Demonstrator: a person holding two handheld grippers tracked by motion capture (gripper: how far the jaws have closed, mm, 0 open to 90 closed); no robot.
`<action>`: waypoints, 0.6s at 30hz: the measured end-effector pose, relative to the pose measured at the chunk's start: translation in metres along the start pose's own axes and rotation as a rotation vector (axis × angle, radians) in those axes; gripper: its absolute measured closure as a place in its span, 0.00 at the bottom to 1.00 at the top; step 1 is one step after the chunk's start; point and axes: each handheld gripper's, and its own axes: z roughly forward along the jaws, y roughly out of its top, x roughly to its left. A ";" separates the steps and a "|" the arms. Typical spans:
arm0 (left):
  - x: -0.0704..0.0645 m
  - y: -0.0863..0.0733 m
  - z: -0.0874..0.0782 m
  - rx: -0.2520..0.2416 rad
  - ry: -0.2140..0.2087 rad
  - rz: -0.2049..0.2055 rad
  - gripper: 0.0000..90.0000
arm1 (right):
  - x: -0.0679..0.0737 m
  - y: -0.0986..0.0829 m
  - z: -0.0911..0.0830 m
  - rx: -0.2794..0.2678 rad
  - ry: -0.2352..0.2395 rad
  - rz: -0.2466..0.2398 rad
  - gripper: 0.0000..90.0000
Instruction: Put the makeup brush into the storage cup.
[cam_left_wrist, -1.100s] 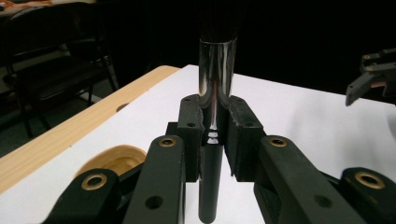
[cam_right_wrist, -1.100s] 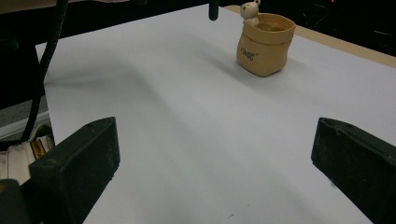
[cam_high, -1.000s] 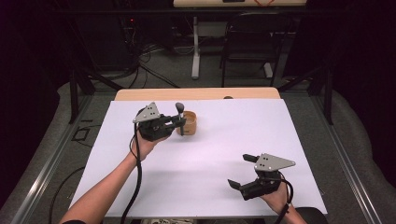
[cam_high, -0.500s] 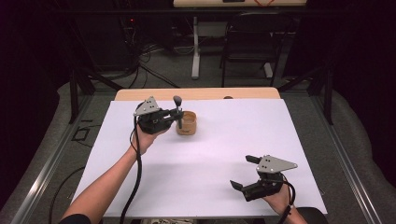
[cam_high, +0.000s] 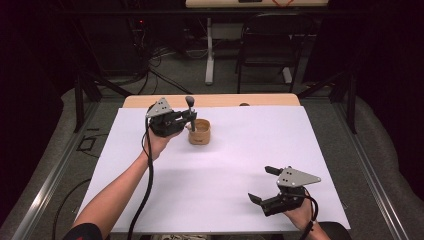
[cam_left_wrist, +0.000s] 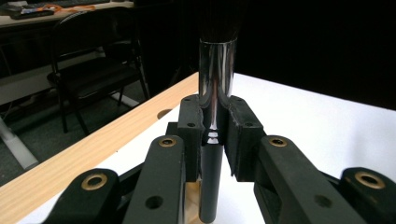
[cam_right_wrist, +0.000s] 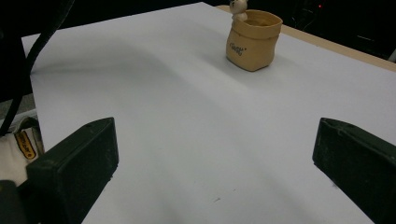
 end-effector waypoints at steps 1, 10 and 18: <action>0.001 0.001 0.001 0.001 -0.001 0.000 0.86 | 0.000 0.000 0.000 0.001 -0.001 0.000 0.00; 0.002 0.007 0.015 -0.023 0.000 -0.006 0.86 | -0.001 0.000 0.002 0.013 0.006 0.007 0.00; 0.002 0.005 0.029 -0.026 0.009 -0.006 0.86 | -0.001 0.000 0.002 0.023 0.007 0.004 0.00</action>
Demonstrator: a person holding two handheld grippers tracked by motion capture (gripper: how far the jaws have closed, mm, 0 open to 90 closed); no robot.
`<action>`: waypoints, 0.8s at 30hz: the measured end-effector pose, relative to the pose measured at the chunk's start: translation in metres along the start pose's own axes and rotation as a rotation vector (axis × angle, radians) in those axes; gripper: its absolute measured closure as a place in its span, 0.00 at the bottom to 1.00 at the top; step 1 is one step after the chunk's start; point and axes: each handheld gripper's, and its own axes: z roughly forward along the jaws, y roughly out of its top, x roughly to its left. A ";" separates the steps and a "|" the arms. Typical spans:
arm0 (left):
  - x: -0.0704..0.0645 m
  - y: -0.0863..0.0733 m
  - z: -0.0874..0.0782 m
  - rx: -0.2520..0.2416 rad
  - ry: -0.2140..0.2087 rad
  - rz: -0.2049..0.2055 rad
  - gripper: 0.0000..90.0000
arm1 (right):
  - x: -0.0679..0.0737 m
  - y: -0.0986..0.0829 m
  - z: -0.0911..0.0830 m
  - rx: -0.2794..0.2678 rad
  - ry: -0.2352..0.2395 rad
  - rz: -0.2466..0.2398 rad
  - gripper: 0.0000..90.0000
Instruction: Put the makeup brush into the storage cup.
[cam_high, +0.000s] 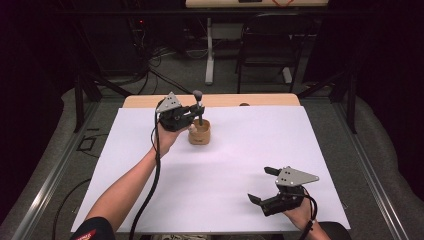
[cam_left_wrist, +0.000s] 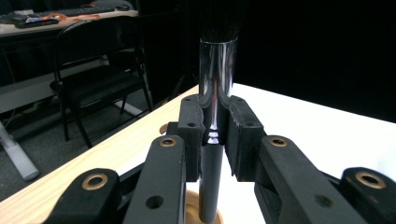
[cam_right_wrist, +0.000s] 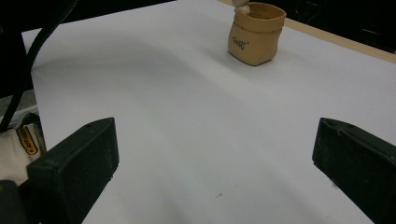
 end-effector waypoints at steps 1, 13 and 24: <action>0.001 0.000 0.003 0.002 0.005 0.001 0.86 | 0.000 0.000 0.000 0.000 0.000 0.000 0.00; 0.010 -0.012 0.018 0.033 0.043 -0.030 0.86 | 0.000 0.000 0.001 0.004 0.005 0.002 0.00; 0.013 -0.020 0.025 0.049 0.048 -0.042 0.86 | 0.000 0.000 0.000 0.004 0.006 0.005 0.01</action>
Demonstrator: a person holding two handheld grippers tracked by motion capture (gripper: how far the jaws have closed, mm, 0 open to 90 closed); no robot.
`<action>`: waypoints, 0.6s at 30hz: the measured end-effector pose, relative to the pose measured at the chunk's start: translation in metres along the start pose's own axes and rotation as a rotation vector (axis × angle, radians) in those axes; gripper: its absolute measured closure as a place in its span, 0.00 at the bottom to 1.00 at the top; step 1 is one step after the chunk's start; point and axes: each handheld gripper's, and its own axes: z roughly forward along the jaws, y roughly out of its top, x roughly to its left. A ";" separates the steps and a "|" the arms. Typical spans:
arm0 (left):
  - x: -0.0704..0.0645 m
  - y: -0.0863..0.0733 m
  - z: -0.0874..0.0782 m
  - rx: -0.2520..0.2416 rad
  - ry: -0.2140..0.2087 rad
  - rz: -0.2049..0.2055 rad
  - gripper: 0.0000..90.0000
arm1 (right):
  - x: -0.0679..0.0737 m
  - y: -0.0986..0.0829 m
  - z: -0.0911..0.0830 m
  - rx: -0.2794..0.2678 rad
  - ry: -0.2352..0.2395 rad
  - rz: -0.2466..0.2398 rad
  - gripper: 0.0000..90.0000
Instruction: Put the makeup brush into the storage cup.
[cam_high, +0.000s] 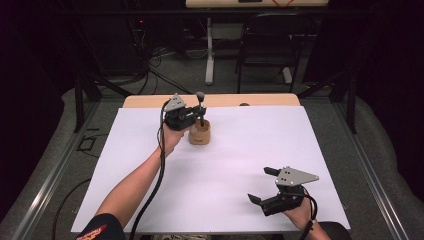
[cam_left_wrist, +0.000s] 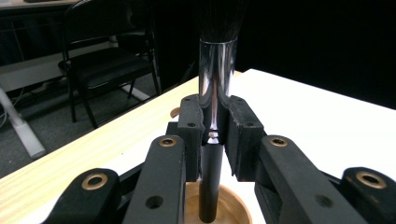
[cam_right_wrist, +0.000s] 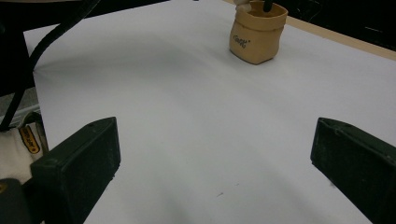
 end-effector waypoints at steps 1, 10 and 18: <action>0.000 0.000 0.000 0.000 0.000 0.000 0.86 | 0.000 0.000 0.000 0.000 0.000 0.000 0.01; 0.000 -0.004 0.004 0.018 0.049 -0.015 0.85 | 0.000 0.000 -0.001 0.004 0.003 0.001 0.02; 0.000 0.000 -0.005 0.023 0.106 -0.035 0.16 | 0.000 0.000 -0.001 0.005 0.007 0.004 0.02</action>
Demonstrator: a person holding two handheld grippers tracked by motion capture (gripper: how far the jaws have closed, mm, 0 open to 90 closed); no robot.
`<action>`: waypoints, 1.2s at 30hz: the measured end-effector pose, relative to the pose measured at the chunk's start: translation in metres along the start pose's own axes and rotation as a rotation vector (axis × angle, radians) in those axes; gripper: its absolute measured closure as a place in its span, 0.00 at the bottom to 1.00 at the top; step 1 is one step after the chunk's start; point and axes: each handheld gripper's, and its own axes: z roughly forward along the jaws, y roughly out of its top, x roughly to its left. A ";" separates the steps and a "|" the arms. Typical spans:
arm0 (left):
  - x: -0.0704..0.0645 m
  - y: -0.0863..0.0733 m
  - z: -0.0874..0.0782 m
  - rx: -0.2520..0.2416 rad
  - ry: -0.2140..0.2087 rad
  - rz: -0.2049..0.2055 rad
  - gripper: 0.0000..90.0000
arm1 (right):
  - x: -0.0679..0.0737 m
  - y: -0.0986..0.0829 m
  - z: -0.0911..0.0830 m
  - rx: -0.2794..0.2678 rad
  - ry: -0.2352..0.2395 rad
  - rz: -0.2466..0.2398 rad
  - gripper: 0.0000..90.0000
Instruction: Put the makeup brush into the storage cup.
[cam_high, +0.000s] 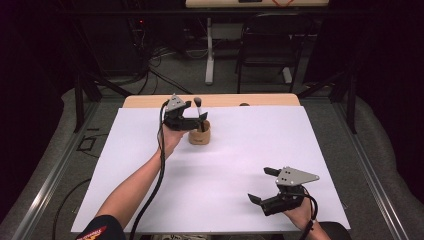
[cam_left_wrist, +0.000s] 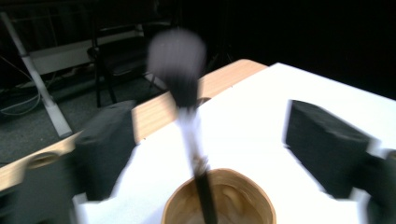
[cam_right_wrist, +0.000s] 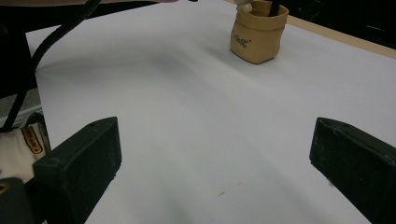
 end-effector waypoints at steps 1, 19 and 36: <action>0.000 0.001 -0.002 -0.008 0.000 0.006 0.15 | 0.000 0.000 0.000 0.000 0.000 0.000 0.02; -0.024 0.002 -0.074 -0.040 -0.067 0.103 0.00 | 0.000 0.001 -0.001 -0.019 -0.019 0.009 0.00; -0.036 -0.009 -0.136 -0.023 -0.056 0.114 0.00 | 0.000 0.002 -0.003 -0.024 -0.032 -0.001 0.00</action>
